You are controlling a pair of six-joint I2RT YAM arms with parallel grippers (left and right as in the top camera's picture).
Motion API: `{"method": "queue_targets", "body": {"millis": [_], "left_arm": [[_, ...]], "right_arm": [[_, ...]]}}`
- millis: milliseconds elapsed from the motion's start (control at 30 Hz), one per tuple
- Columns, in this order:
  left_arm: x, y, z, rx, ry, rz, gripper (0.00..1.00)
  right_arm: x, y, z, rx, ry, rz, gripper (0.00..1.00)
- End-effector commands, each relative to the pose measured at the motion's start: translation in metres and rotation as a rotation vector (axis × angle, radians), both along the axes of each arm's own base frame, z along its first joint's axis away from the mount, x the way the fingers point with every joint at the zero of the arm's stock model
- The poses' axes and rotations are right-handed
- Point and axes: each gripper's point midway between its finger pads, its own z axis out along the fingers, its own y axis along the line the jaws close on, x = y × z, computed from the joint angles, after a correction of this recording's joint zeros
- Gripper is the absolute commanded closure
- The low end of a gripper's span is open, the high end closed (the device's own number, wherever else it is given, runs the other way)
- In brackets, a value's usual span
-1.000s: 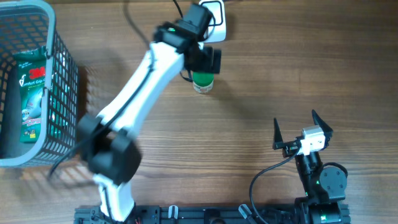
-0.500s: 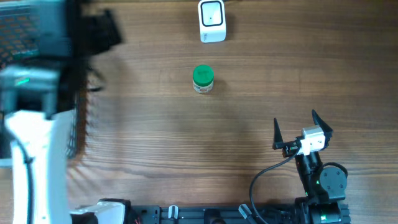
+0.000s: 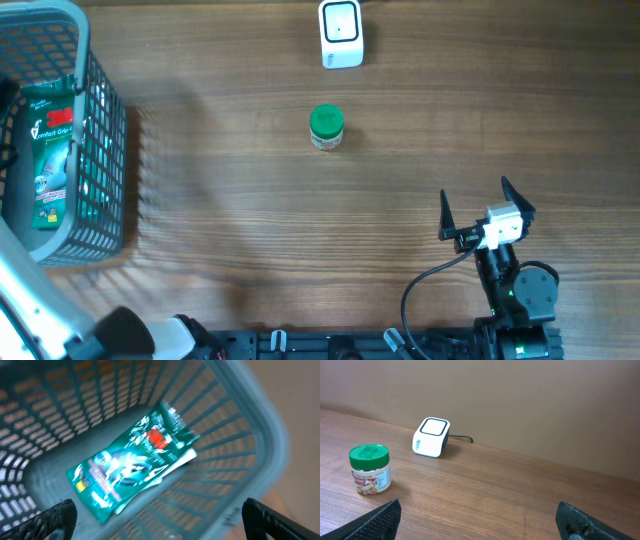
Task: Scan the item barcode
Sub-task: 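Move the left gripper into the basket and grasp the green glove package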
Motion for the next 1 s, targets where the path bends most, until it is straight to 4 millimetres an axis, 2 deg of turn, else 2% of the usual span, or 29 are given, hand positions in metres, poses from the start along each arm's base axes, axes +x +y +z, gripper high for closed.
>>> {"method": "queue_targets", "body": {"millis": [0, 133, 267, 467, 567, 667, 867, 967], "left_arm": [[0.015, 0.011, -0.044, -0.071, 0.116, -0.038, 0.0], [0.028, 0.022, -0.095, -0.139, 0.245, -0.071, 0.0], [0.041, 0.029, -0.154, -0.177, 0.394, -0.185, 0.0], [0.046, 0.032, -0.222, -0.215, 0.568, -0.387, 0.0], [0.045, 0.031, -0.243, -0.241, 0.613, -0.432, 0.0], [0.045, 0.032, -0.255, -0.249, 0.633, -0.459, 0.0], [0.05, 0.022, -0.271, -0.279, 0.646, -0.536, 0.0], [0.051, 0.02, -0.273, -0.266, 0.659, -0.565, 0.0]], "right_arm": [[0.0, 0.0, 0.001, -0.004, -0.005, -0.005, 0.0], [0.0, 0.0, 0.001, -0.004, -0.005, -0.005, 0.0], [0.0, 0.0, 0.001, -0.004, -0.005, -0.005, 0.0], [0.0, 0.0, 0.001, -0.004, -0.005, -0.005, 0.0], [0.0, 0.0, 0.001, -0.004, -0.005, -0.005, 0.0], [0.0, 0.0, 0.001, -0.004, -0.005, -0.005, 0.0], [0.0, 0.0, 0.0, -0.004, -0.004, -0.005, 0.0], [0.0, 0.0, 0.001, -0.004, -0.005, -0.005, 0.0]]}}
